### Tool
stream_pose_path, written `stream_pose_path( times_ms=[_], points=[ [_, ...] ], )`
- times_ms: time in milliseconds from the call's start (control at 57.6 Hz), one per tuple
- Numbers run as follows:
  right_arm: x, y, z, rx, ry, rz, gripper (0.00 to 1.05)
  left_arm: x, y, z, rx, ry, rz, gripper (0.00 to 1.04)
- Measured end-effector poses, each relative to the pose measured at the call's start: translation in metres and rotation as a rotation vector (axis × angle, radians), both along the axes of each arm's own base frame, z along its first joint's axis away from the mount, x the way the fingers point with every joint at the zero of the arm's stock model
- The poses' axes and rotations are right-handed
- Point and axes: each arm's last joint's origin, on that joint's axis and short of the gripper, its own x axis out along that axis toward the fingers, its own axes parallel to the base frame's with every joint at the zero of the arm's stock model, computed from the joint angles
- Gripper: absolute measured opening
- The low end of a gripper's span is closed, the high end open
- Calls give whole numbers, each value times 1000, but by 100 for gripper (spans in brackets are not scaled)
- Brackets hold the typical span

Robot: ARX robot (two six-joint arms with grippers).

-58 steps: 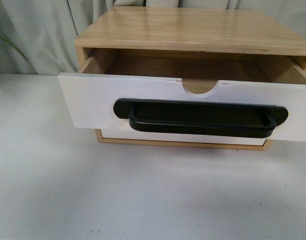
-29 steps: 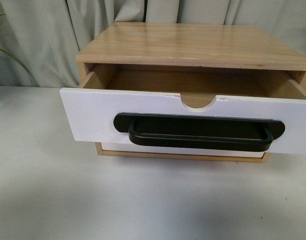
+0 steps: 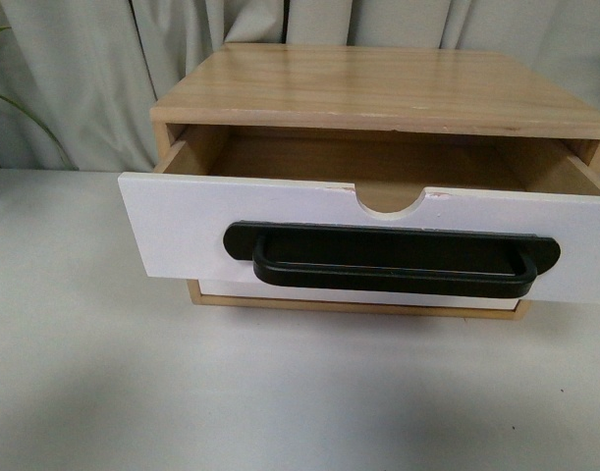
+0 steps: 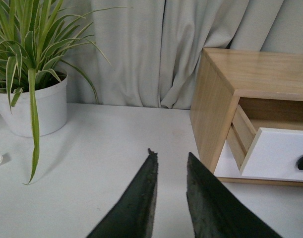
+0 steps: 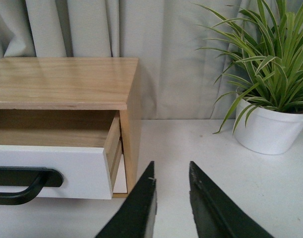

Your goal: Pull drawer

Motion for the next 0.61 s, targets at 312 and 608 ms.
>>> stream_pose_path(
  times_ms=[312, 608],
  points=[
    [-6, 0, -10, 3, -4, 1, 1, -12, 0, -9, 5, 1, 0, 4],
    [-17, 0, -23, 3, -6, 2, 1, -12, 0, -18, 6, -3, 0, 4]
  ],
)
